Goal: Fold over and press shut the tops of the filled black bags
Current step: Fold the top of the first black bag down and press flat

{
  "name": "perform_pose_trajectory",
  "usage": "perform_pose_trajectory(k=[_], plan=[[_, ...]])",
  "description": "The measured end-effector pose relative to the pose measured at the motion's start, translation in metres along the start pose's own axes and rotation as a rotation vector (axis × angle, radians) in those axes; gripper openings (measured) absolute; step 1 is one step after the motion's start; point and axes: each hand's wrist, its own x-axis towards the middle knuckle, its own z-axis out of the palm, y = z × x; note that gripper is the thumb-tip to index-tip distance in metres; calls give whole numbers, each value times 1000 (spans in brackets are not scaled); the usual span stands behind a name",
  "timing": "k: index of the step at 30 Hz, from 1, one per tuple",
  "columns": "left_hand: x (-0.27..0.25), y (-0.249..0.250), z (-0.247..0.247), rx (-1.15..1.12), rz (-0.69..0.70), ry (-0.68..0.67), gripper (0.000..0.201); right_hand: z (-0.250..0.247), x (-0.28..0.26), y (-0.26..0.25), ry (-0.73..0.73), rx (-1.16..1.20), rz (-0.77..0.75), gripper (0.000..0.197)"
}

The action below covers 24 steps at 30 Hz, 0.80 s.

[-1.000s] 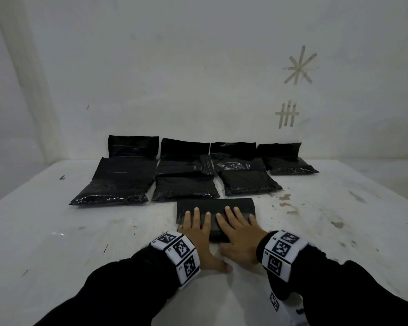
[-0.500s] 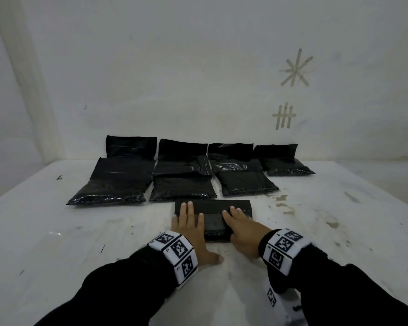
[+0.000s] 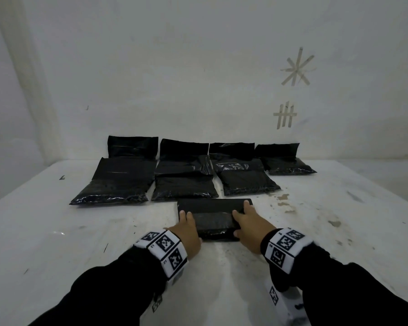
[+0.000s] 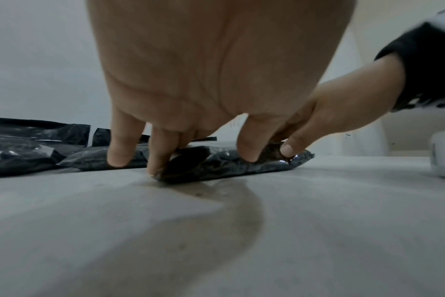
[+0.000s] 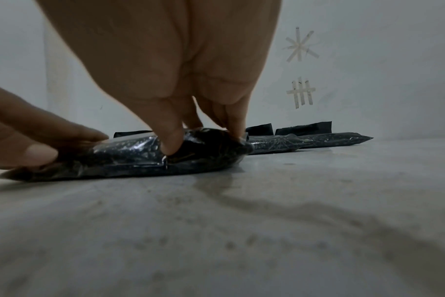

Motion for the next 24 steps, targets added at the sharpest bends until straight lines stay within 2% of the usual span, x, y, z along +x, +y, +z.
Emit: perform_pose_trajectory(k=[4, 10, 13, 20, 24], plan=[[1, -4, -1, 80, -20, 18, 65, -4, -3, 4, 68, -72, 53, 59], [1, -7, 0, 161, -19, 100, 64, -10, -14, 13, 12, 120, 42, 74], [0, -8, -1, 121, -21, 110, 69, -10, -21, 19, -37, 139, 52, 72], [-19, -18, -13, 153, 24, -77, 68, -6, -24, 28, -213, 56, -2, 78], [-19, -15, -9, 224, 37, -96, 70, -3, -20, 28, -245, -21, 6, 77]])
